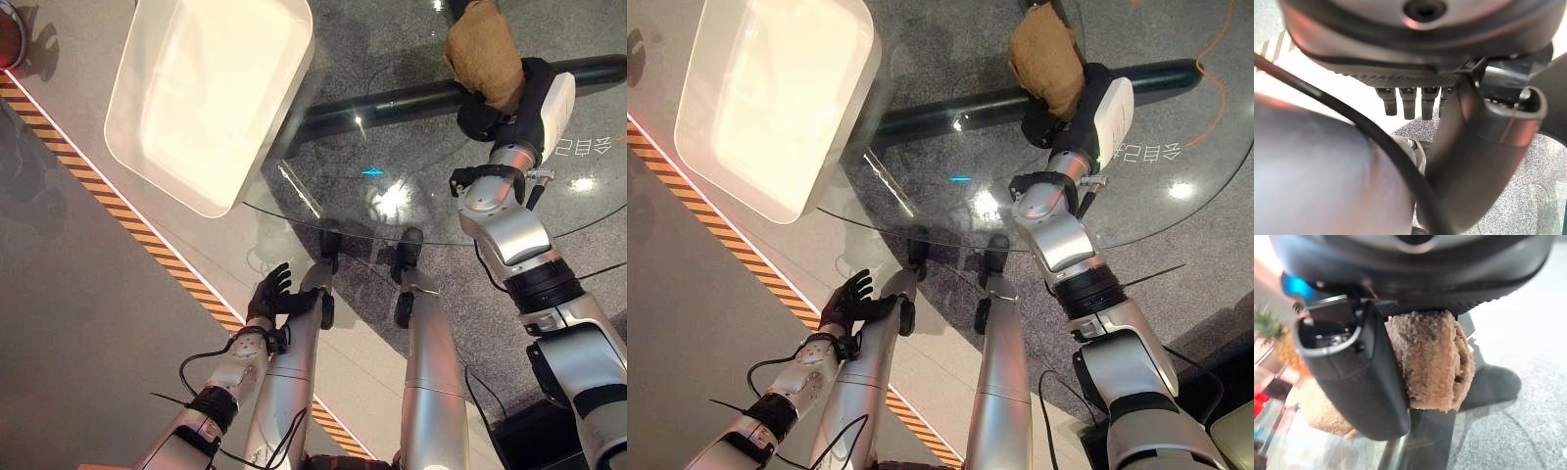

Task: Wipe the table with a cloth and put it in the basket.

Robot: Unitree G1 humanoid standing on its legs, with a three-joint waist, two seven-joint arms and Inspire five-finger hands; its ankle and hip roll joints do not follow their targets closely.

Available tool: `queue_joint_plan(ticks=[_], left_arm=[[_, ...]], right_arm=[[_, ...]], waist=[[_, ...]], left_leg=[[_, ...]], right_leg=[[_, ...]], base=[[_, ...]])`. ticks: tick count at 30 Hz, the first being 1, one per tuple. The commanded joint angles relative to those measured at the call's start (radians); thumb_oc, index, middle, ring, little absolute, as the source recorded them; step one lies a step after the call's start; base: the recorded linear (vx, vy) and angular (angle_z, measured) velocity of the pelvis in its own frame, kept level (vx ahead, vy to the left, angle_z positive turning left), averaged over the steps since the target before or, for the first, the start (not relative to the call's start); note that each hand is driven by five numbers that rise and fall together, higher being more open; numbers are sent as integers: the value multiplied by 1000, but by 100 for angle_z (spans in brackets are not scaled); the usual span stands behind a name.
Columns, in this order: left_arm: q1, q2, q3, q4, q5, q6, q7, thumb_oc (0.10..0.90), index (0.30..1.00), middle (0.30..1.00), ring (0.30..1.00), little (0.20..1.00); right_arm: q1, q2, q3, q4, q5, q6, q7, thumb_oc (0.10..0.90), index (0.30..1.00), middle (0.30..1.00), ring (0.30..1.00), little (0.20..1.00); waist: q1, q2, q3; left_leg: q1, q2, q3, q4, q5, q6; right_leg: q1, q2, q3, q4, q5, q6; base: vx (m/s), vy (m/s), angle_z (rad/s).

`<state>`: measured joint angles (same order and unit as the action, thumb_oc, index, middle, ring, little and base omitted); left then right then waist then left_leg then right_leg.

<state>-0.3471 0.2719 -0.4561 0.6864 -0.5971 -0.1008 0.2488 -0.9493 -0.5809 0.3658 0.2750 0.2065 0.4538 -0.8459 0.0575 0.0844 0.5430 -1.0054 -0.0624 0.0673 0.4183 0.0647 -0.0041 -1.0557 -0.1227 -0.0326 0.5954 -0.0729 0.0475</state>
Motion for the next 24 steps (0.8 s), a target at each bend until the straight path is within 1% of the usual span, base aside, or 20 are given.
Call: queue_joint_plan(ticks=[1,2,6,7,8,9,11,12,14,15,16,17,18,19,20,21,22,24], left_arm=[[224,-57,-51,4,28,23,2,800,900,900,900,900],[224,-58,-51,4,29,23,2,800,900,900,900,900],[226,-62,-53,3,35,18,4,800,900,900,900,900],[224,-65,-52,0,37,19,5,800,900,900,900,900],[224,-65,-52,0,37,19,5,800,900,900,900,900],[224,-66,-51,-1,40,17,4,800,900,900,900,900],[222,-70,-51,-4,42,11,5,800,900,900,900,900],[243,-70,-60,-2,41,9,5,800,900,900,900,900],[241,-70,-61,-1,39,10,8,800,900,900,900,900],[221,-71,-53,-1,39,11,9,800,900,900,900,900],[220,-70,-54,-2,39,13,9,800,900,900,900,900],[239,-66,-64,-3,38,15,9,800,900,900,900,900],[220,-66,-55,-3,39,15,9,800,900,900,900,900],[220,-64,-59,-4,40,14,9,800,900,900,900,900],[237,-63,-69,-7,43,16,11,800,900,900,900,900],[217,-64,-60,-8,42,16,12,800,900,900,900,900],[233,-57,-72,-14,39,18,13,800,900,900,900,900],[228,-53,-74,-11,36,16,12,800,900,900,900,900]], right_arm=[[-70,-35,54,-161,-107,-28,89,100,300,300,300,200],[-67,-31,58,-160,-108,-28,92,100,300,300,300,200],[-34,3,92,-167,-123,-23,166,100,300,300,300,200],[-4,25,114,-173,-131,-22,198,100,300,300,300,200],[-3,26,115,-173,-131,-22,200,100,300,300,300,200],[10,32,123,-176,-133,-26,205,100,300,300,300,200],[47,51,150,-181,-167,-50,249,100,300,300,300,200],[79,59,158,-184,-181,-60,264,100,300,300,300,200],[94,63,176,-189,-210,-86,307,100,300,300,300,200],[75,59,176,-190,-212,-88,310,100,300,300,300,200],[80,62,188,-195,-225,-96,325,100,300,300,300,200],[106,66,209,-209,-246,-101,354,100,300,300,300,200],[86,62,209,-210,-248,-101,356,100,300,300,300,200],[90,63,224,-215,-256,-105,364,100,300,300,300,200],[114,65,240,-227,-261,-107,376,100,300,300,300,200],[94,61,239,-227,-261,-106,376,100,300,300,300,200],[116,58,253,-234,-258,-112,380,100,300,300,300,200],[119,53,265,-238,-255,-116,385,100,300,300,300,200]], waist=[[0,64,-23],[0,64,-23],[2,63,-23],[1,62,-23],[1,62,-23],[0,62,-23],[-2,63,-23],[-1,65,-23],[-2,65,-23],[-4,63,-23],[-5,63,-23],[-2,62,-23],[-4,61,-23],[-4,60,-23],[-1,60,-23],[-3,59,-23],[-1,58,-23],[-2,57,-23]], left_leg=[[4,-35,3,78,-113,26],[4,-35,3,78,-112,26],[3,-36,5,73,-109,25],[3,-36,8,69,-107,25],[4,-36,8,69,-106,25],[4,-36,9,66,-105,25],[4,-37,11,59,-103,25],[40,-36,8,64,-133,20],[40,-38,8,62,-133,20],[6,-38,12,56,-104,24],[5,-39,12,56,-103,24],[41,-40,8,62,-132,19],[7,-40,12,56,-103,23],[6,-39,13,57,-103,23],[39,-38,8,62,-132,19],[5,-39,13,56,-102,23],[38,-37,8,62,-132,18],[39,-37,8,63,-132,18]], right_leg=[[3,59,-50,-77,56,-6],[3,59,-50,-78,57,-5],[2,57,-53,-82,58,-4],[4,57,-56,-89,60,-4],[5,57,-56,-90,60,-5],[5,56,-57,-93,61,-5],[3,54,-57,-100,63,-3],[34,56,-53,-88,33,4],[34,57,-53,-90,34,5],[4,54,-58,-103,63,-1],[4,55,-58,-104,64,-1],[37,57,-55,-93,34,7],[7,55,-60,-105,64,1],[6,54,-60,-104,64,1],[37,56,-57,-95,35,8],[6,53,-62,-107,65,2],[37,54,-59,-96,36,9],[37,53,-61,-96,36,10]], base=[[0,0,0],[-1,9,3],[-1,1,1],[0,0,0],[0,0,0],[0,0,0],[21,3,0],[42,7,1],[-2,3,3],[-46,-4,3],[0,0,0],[0,0,0],[0,-21,4],[2,-23,4],[1,-22,3],[45,-22,5],[-1,-18,4],[23,-16,4]])
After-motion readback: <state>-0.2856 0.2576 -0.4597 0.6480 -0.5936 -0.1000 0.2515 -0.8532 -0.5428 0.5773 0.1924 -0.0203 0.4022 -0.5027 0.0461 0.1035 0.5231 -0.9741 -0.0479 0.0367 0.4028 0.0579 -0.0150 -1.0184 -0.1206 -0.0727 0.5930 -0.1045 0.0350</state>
